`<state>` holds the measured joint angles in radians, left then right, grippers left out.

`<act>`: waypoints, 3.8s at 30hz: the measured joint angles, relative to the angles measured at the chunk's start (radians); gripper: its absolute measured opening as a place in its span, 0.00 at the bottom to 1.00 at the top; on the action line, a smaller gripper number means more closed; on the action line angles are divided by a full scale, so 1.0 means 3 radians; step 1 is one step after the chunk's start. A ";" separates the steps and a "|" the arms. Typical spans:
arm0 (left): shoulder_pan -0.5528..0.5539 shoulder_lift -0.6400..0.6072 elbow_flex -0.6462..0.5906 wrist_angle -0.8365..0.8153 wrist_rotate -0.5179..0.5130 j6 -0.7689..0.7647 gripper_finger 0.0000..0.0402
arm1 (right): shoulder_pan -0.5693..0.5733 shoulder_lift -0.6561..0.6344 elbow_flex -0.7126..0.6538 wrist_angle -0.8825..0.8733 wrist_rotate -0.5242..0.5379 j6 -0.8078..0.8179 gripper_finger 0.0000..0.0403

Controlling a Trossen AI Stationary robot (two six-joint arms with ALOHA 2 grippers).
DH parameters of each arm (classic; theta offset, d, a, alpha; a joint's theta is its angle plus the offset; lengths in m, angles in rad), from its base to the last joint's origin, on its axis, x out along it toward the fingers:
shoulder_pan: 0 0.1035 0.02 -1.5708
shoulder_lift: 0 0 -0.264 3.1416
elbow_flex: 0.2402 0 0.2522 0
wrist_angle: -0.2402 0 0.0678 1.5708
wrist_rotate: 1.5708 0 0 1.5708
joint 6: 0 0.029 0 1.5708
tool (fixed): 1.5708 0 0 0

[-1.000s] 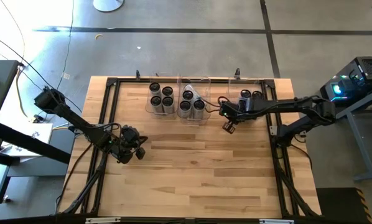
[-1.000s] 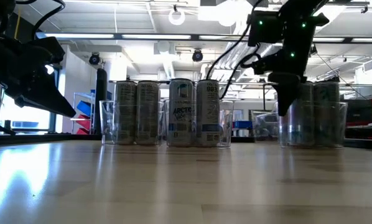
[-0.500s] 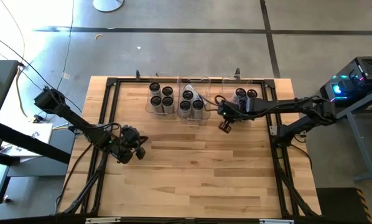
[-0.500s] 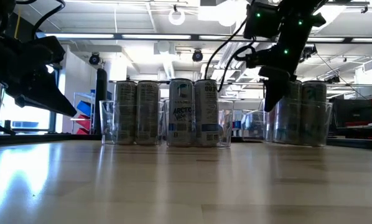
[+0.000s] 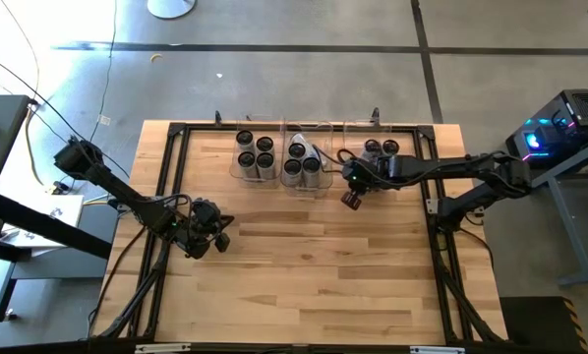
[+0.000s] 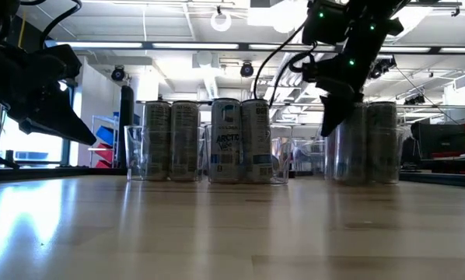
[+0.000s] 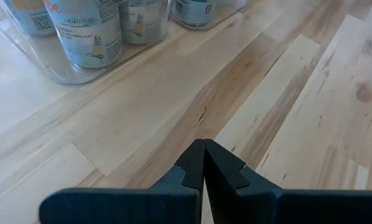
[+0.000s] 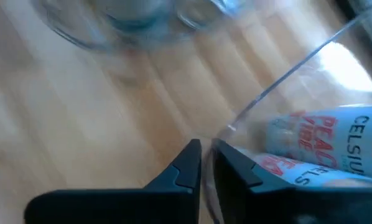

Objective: Sort soda cans
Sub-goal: Adjust the top right transparent bin, then return to Home Position

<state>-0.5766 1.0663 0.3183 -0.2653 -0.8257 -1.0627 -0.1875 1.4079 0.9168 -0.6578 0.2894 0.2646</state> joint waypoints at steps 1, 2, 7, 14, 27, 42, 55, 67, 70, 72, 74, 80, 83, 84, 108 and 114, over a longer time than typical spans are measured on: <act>0.0000 0.0000 0.0000 0.0002 0.0000 0.0000 0.00 | 0.0000 0.0001 -0.0004 0.0072 -0.0076 0.0049 0.08; 0.0000 0.0000 0.0000 0.0004 0.0000 0.0000 0.00 | 0.0001 0.0002 -0.0003 0.0106 -0.0118 0.0070 0.10; 0.0000 -0.0001 0.0000 0.0004 0.0000 0.0002 0.00 | 0.0003 0.0001 0.0000 0.0101 -0.0179 0.0036 0.22; 0.0000 0.0000 0.0000 0.0004 0.0000 0.0002 0.00 | 0.0005 -0.0095 0.0000 -0.0166 -0.0174 0.0185 0.33; 0.0000 -0.0001 0.0000 0.0008 0.0001 0.0002 0.00 | -0.0005 -0.0637 -0.0007 -0.0677 -0.0184 0.0555 0.33; 0.0000 -0.0001 0.0000 0.0006 0.0001 0.0002 0.00 | 0.0591 -0.0665 -0.0118 -0.0620 0.0304 -0.0459 0.33; 0.0000 -0.0001 0.0000 0.0007 0.0001 0.0003 0.00 | 0.0334 -0.0008 -0.0118 -0.0237 0.0335 -0.0689 0.18; 0.0001 0.0000 0.0000 0.0008 0.0001 0.0003 0.00 | 0.0301 0.0051 -0.0119 0.0331 -0.0009 -0.0890 0.03; 0.0000 0.0000 0.0000 0.0009 0.0000 0.0003 0.00 | 0.0300 0.0051 -0.0120 0.0446 -0.0040 -0.0981 0.02; 0.0000 0.0000 0.0000 0.0009 0.0000 0.0003 0.00 | 0.0303 0.0052 -0.0122 0.0510 -0.0064 -0.1048 0.01; 0.0000 0.0000 0.0000 0.0009 0.0001 0.0003 0.00 | 0.0303 0.0052 -0.0123 0.0596 -0.0078 -0.1115 0.01; 0.0001 0.0000 0.0000 0.0011 0.0000 0.0003 0.00 | 0.0275 0.0052 -0.0124 0.0752 -0.0066 -0.1235 0.03; 0.0001 -0.0001 0.0000 0.0013 0.0000 0.0003 0.00 | 0.0242 0.0052 -0.0124 0.0780 -0.0066 -0.1240 0.04; 0.0000 -0.0001 0.0000 0.0013 0.0000 0.0003 0.00 | 0.0231 0.0052 -0.0124 0.0785 -0.0066 -0.1251 0.05; 0.0037 0.0000 -0.0003 0.1252 0.0099 0.0814 0.00 | 0.0621 -0.0570 0.0146 0.0086 -0.0270 -0.0654 0.34; 0.0351 -0.0101 -0.0003 0.2529 0.0586 0.2136 0.00 | 0.0930 -0.1173 -0.0072 0.0286 -0.0721 -0.0638 0.34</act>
<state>-0.4712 1.0361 0.3176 0.4935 -0.6499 -0.4219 0.0916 1.0559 0.8951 -0.5719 0.0730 0.0732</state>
